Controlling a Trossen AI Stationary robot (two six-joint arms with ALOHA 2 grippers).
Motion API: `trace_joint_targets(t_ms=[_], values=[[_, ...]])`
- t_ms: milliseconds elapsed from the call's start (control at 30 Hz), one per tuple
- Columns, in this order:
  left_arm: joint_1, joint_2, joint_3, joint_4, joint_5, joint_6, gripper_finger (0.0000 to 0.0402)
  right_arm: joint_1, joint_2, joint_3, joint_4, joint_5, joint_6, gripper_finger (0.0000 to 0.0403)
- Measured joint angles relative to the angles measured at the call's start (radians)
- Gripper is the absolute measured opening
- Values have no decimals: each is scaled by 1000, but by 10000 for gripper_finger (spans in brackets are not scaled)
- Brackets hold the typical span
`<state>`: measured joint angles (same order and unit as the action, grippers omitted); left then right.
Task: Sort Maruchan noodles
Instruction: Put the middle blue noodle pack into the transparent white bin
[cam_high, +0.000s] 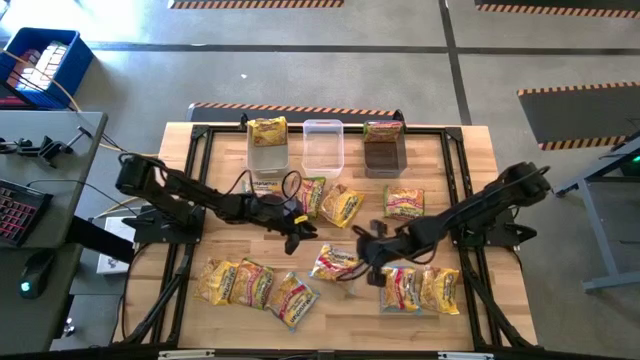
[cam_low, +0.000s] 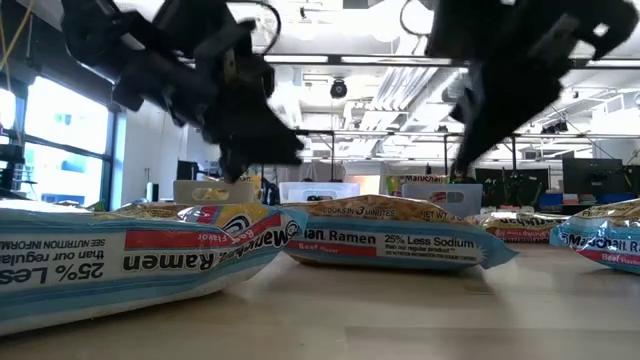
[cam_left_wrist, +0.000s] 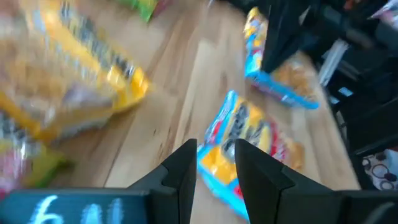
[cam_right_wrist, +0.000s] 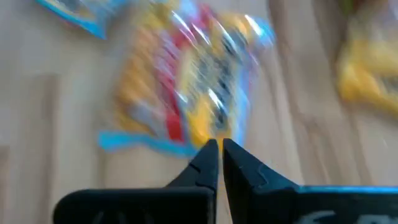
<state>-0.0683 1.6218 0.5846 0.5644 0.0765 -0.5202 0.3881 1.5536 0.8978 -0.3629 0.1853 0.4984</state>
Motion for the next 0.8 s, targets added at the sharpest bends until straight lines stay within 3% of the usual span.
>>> trace_joint_targets(t_ms=[233,800], values=[[0,95,3,44,15,-11,102,-6,27,-3,-16,4,17,4],[16,99,5,71,79,14,102,-22,103,-3,45,0,-7,4]])
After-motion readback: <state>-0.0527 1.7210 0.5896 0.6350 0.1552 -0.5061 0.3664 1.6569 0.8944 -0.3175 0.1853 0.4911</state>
